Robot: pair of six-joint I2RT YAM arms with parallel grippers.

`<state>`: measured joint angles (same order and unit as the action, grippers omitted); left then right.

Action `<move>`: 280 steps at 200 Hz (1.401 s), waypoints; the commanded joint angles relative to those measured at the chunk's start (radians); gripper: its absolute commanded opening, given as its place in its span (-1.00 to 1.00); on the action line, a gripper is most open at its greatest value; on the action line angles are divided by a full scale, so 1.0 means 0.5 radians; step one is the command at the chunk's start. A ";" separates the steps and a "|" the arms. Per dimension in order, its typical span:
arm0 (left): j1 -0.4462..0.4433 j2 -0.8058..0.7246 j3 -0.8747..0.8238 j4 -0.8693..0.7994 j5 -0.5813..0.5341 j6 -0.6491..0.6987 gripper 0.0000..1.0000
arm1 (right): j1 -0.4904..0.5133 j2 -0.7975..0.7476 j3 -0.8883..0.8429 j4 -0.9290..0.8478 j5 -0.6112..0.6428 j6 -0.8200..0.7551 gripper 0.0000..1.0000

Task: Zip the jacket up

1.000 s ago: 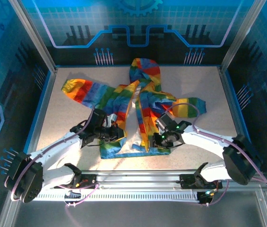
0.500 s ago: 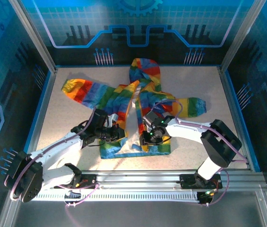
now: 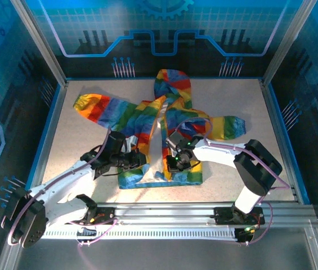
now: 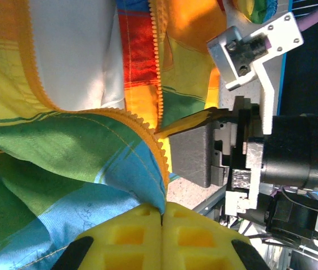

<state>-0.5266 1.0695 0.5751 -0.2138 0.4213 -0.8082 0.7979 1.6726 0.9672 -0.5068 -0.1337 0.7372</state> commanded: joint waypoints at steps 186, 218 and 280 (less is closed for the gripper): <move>0.254 -0.521 -0.039 -0.793 -0.219 0.290 -1.00 | 0.599 0.667 1.444 -1.077 0.302 -0.416 -0.50; 0.255 -0.532 -0.075 -0.770 -0.185 0.261 -1.00 | 0.431 0.266 1.010 -0.660 0.017 -0.274 -0.25; 0.261 -0.518 -0.123 -0.726 -0.130 0.263 -1.00 | 0.225 -0.183 0.265 -0.131 -0.094 0.046 -0.19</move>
<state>-0.4019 0.8112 0.5262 -0.5785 0.3302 -0.6804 0.8932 1.5909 1.1633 -0.6926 -0.1345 0.6727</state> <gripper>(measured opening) 0.050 0.388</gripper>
